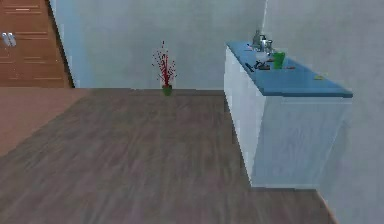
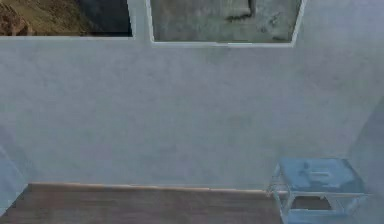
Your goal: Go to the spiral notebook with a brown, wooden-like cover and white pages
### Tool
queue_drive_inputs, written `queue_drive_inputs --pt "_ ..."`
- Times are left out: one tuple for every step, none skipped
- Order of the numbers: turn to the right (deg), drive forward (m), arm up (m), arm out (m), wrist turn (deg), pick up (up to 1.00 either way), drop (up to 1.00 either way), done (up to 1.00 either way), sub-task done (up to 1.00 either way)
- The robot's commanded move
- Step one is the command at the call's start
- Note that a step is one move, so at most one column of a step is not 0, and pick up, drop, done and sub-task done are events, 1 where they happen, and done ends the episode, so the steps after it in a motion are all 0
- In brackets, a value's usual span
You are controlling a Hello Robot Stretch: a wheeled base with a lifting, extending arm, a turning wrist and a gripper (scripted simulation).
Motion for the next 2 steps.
queue_drive_inputs --pt "45.0 0.0 0.0 0.0 0.0 0.0 0.0 0.0 0.0" --pt "0.0 0.2 0.0 0.0 0.0 0.0 0.0 0.0 0.0"
